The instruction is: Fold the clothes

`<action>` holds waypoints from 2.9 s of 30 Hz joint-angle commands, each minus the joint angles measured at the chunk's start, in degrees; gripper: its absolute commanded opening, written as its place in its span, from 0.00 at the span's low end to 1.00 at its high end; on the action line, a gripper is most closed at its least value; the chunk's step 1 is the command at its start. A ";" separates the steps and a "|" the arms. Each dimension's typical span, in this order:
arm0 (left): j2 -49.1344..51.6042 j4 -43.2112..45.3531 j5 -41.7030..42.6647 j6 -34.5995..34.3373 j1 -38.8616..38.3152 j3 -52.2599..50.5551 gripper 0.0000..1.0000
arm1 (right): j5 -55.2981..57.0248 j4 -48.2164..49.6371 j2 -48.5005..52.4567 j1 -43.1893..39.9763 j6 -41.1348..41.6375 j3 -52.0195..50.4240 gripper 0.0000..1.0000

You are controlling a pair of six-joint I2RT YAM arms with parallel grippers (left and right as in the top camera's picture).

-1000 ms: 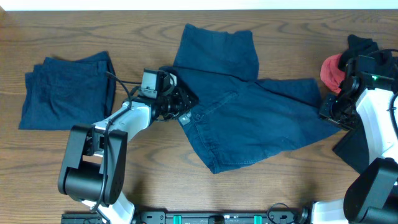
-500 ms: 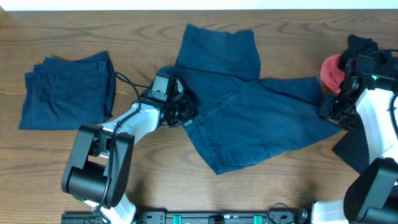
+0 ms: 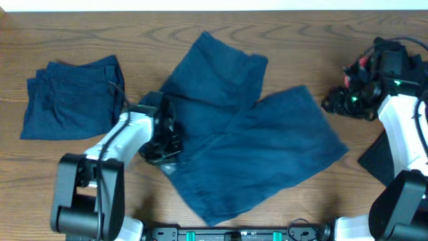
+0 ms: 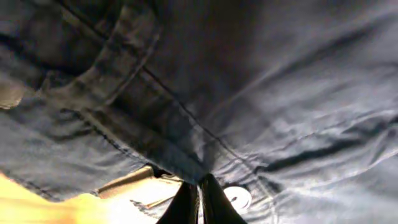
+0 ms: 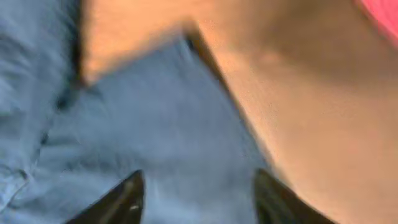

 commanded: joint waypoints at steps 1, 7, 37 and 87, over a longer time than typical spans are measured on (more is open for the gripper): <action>-1.14 1.70 -6.97 4.24 1.60 0.07 0.06 | -5.33 4.72 0.00 5.18 -0.81 0.17 0.65; -1.14 6.23 -2.19 4.20 1.64 0.07 0.06 | -0.72 16.59 4.90 15.47 1.81 0.17 0.81; -1.14 2.03 -1.92 3.74 1.64 0.07 0.06 | -6.40 57.83 32.11 21.24 22.97 0.20 0.01; 12.41 27.21 12.79 5.25 -4.92 8.72 0.48 | 9.46 6.73 15.39 3.08 20.37 0.17 0.21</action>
